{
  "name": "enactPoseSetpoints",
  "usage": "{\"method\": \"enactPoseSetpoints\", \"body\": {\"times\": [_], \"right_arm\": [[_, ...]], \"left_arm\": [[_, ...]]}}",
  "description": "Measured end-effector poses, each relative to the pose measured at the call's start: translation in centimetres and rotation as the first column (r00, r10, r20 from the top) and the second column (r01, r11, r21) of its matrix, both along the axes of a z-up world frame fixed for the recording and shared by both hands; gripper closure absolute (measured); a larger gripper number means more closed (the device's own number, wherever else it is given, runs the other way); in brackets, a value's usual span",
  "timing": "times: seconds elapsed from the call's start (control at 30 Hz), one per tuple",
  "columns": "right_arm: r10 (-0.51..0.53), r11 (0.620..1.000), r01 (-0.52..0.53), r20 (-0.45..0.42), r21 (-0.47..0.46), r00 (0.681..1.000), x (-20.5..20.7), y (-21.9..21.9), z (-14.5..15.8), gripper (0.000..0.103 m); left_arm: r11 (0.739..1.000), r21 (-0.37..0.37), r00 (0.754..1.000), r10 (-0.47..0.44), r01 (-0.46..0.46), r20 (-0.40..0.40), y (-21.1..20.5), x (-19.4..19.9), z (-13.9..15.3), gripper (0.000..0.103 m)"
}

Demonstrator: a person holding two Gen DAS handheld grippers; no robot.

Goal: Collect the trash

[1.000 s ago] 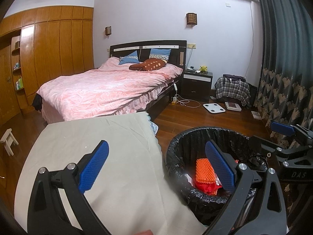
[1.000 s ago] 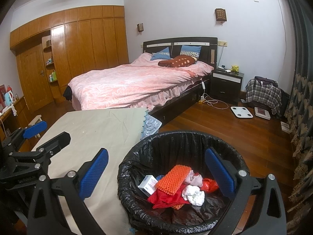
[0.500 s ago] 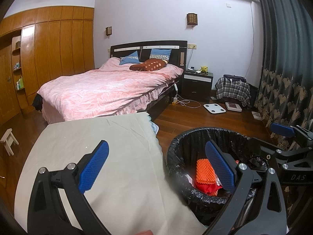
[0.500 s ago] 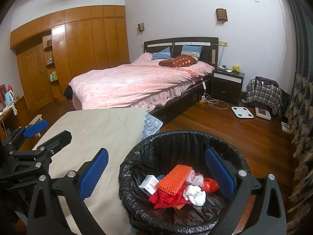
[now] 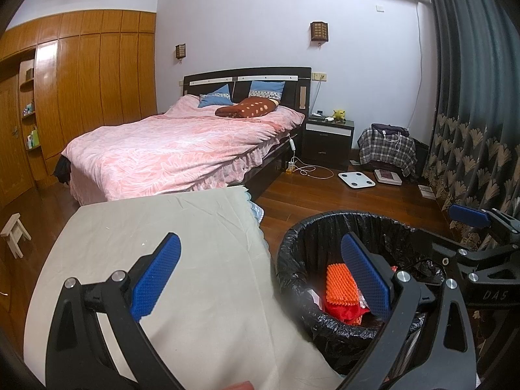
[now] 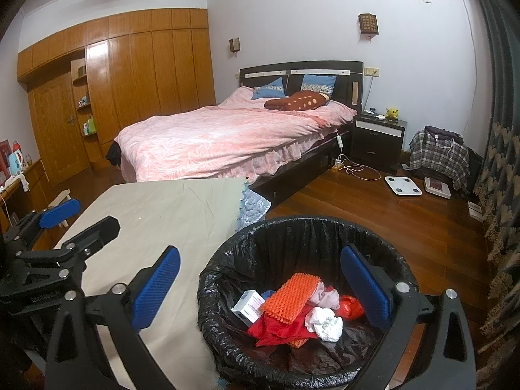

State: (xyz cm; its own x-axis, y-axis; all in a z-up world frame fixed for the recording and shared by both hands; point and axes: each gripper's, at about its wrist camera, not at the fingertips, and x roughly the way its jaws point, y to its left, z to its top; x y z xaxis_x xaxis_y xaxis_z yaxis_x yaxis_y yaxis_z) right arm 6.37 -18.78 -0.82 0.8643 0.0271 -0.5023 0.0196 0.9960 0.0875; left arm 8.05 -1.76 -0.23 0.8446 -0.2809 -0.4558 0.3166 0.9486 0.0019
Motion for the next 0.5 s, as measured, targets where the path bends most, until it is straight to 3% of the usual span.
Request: {"method": "enactPoseSetpoints", "body": {"times": [0.5], "right_arm": [[0.004,1.0,-0.004,-0.003,-0.001,1.0,0.26,0.12,-0.17,0.006]], "left_arm": [[1.0,-0.001,1.0,0.001,-0.001,0.0,-0.13,0.06,0.02,0.007]]}}
